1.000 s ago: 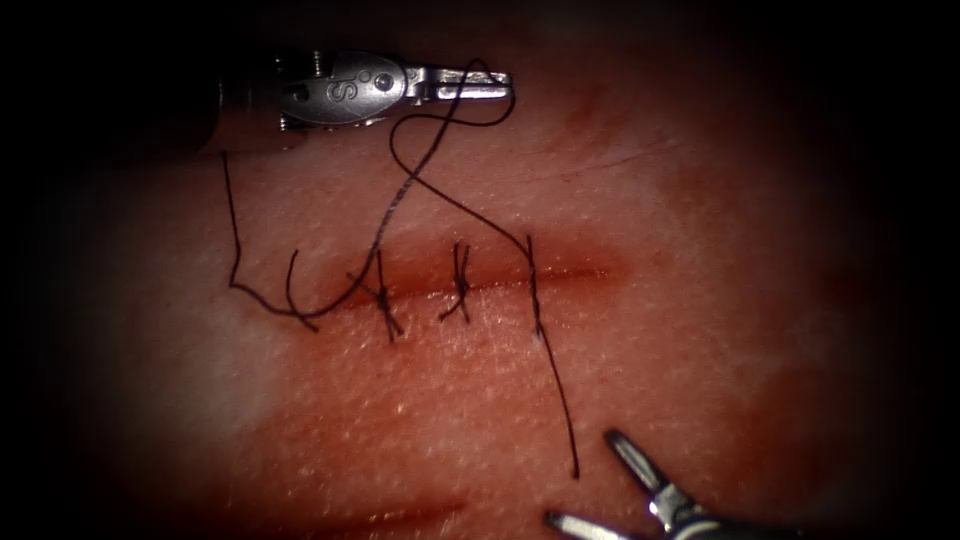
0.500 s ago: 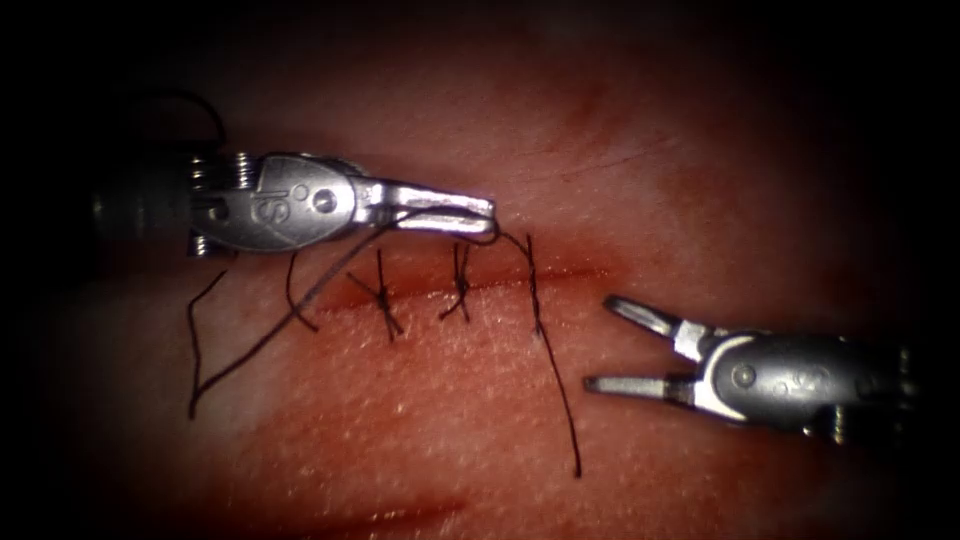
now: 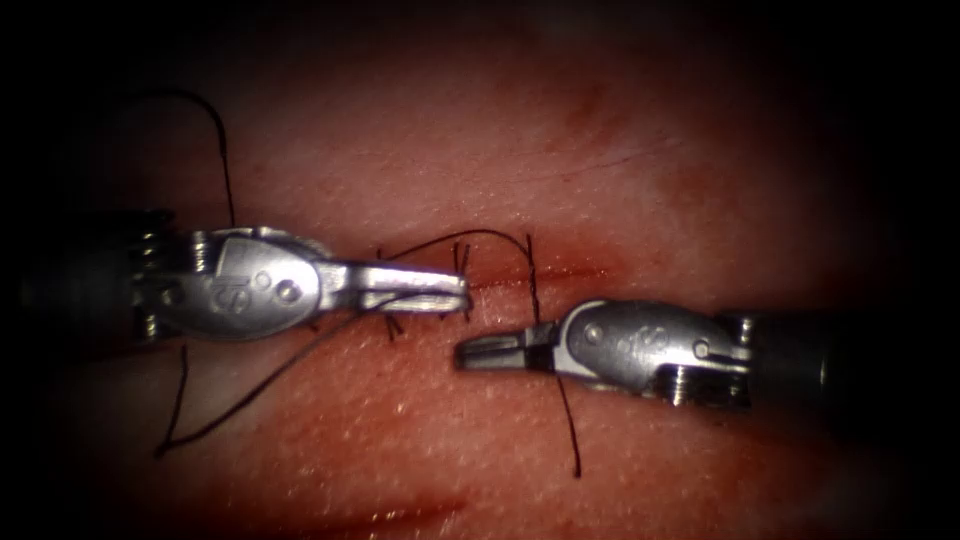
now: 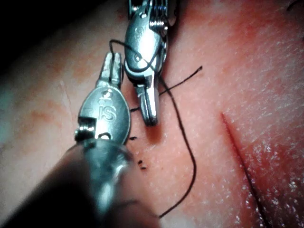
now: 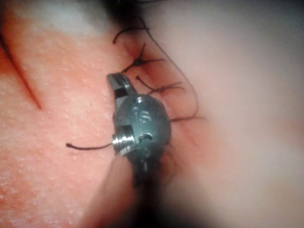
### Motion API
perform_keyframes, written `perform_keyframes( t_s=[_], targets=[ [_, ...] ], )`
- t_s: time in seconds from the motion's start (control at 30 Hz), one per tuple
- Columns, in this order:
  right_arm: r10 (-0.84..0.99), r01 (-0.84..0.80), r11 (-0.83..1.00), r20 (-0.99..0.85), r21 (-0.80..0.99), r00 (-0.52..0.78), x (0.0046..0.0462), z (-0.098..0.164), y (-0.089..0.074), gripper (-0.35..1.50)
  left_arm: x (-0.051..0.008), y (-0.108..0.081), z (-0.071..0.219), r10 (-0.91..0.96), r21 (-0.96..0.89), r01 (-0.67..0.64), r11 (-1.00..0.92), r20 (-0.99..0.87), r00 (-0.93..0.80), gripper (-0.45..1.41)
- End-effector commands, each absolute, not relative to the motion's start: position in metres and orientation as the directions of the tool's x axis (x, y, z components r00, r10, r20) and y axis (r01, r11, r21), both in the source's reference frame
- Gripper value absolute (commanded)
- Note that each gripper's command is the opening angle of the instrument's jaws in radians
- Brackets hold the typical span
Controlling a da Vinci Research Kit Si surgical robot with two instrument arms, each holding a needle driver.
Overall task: Wound Closure
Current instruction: Wrap suture clockwise one time around right needle holder
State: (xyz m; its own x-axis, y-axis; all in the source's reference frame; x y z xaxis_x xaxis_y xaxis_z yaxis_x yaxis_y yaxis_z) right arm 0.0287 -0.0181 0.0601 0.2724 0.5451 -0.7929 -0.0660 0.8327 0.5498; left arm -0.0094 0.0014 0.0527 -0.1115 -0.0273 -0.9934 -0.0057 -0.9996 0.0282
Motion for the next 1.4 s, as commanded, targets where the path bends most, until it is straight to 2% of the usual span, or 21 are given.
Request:
perform_keyframes(
  t_s=[0.03, 0.33, 0.4, 0.63, 0.8, 1.07, 1.2, 1.4],
  targets=[
    [0.545, -0.064, 0.833, -0.795, 0.550, 0.266, 0.0301, 0.061, -0.018, -0.35, -0.0099, 0.002, 0.053, -0.029, 0.030, -0.007, -1.000, -0.993, -0.111, -0.45],
    [0.587, -0.122, 0.810, -0.798, 0.574, 0.138, 0.0327, 0.061, -0.015, -0.35, -0.0102, -0.001, 0.052, -0.055, 0.058, -0.019, -0.998, -0.989, -0.137, -0.45],
    [0.624, -0.143, 0.778, -0.778, 0.611, 0.073, 0.0332, 0.061, -0.014, -0.35, -0.0104, -0.002, 0.052, -0.063, 0.067, -0.022, -0.998, -0.988, -0.143, -0.45],
    [0.660, -0.126, 0.746, -0.751, 0.654, 0.010, 0.0342, 0.062, -0.013, -0.35, -0.0111, -0.003, 0.053, -0.078, 0.081, -0.018, -0.997, -0.988, -0.136, -0.45],
    [0.719, -0.091, 0.684, -0.690, 0.723, -0.083, 0.0340, 0.063, -0.013, -0.35, -0.0117, -0.004, 0.054, -0.091, 0.093, -0.011, -0.996, -0.988, -0.124, -0.45],
    [0.768, 0.049, 0.622, -0.597, 0.781, -0.231, 0.0308, 0.062, -0.010, -0.35, -0.0111, -0.004, 0.059, -0.050, 0.050, -0.004, -0.999, -0.994, -0.101, -0.45],
    [0.778, 0.111, 0.617, -0.582, 0.779, -0.235, 0.0301, 0.062, -0.010, -0.35, -0.0110, -0.003, 0.061, -0.035, 0.036, -0.005, -0.999, -0.995, -0.098, -0.45],
    [0.807, 0.286, 0.591, -0.546, 0.754, -0.227, 0.0294, 0.061, -0.009, -0.35, -0.0115, -0.002, 0.065, -0.030, 0.031, -0.002, -1.000, -0.996, -0.087, -0.45]
  ],
)
